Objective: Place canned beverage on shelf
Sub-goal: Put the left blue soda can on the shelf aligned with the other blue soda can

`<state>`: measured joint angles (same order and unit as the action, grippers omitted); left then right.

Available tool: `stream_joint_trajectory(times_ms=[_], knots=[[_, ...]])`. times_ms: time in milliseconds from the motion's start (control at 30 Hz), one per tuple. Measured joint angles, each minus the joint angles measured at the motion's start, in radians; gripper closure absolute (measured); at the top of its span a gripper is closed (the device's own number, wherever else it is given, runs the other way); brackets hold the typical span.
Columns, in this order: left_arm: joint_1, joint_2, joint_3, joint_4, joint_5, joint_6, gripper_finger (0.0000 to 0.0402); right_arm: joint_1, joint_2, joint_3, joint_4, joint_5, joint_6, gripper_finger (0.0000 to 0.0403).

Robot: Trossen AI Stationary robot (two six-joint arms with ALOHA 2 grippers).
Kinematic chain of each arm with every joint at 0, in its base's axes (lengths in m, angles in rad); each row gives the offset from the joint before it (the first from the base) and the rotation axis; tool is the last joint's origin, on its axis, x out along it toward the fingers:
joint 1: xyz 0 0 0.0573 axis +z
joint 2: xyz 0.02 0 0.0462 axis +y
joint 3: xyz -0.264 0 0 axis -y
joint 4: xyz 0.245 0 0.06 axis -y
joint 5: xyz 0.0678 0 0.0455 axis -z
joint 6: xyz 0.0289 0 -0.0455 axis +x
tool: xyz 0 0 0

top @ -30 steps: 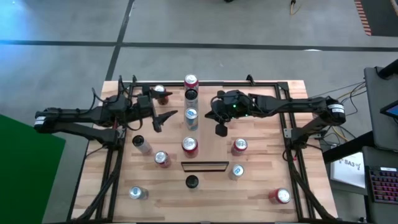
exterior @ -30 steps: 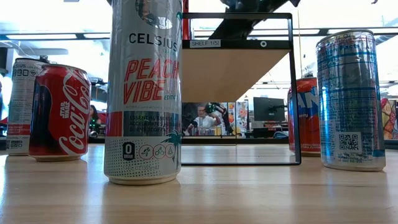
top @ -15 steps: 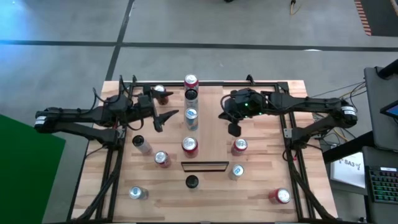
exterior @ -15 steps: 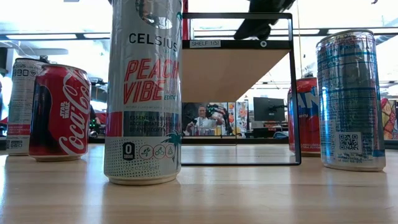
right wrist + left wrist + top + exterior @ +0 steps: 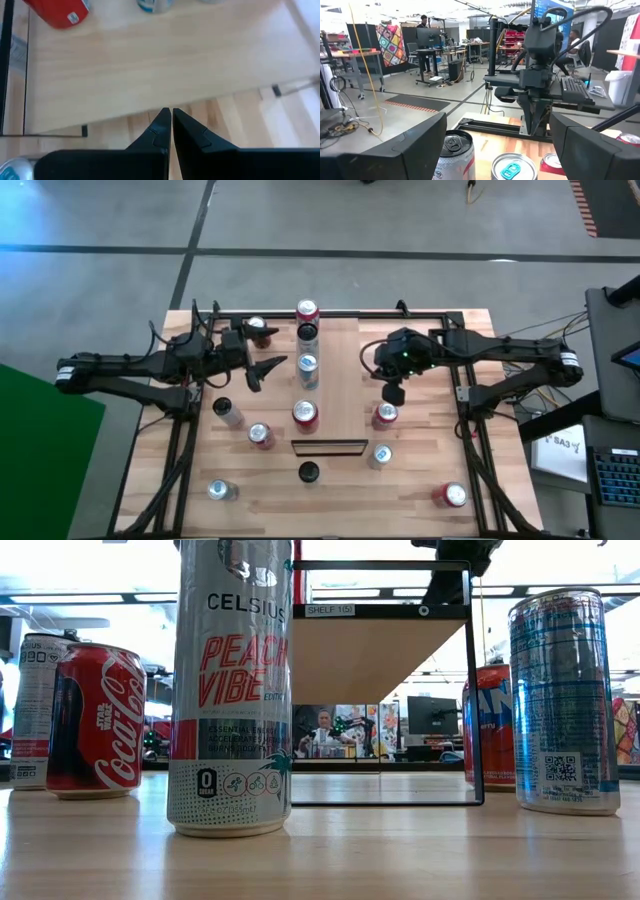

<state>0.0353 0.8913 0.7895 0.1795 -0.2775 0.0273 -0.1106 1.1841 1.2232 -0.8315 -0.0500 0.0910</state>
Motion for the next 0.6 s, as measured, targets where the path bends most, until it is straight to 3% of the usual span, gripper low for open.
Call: stream_joint_trajectory(times_ms=[300, 600], knots=[[0.0, 0.003, 0.027, -0.006, 0.0, -0.083, 0.008, 0.038, -0.019, 0.0, -0.088, 0.002, 0.083, 0.0394], [-0.025, 0.06, 0.248, -0.192, 0.0, -0.105, 0.008, 0.114, -0.02, 0.0, -0.087, 0.006, 0.119, 0.0394]])
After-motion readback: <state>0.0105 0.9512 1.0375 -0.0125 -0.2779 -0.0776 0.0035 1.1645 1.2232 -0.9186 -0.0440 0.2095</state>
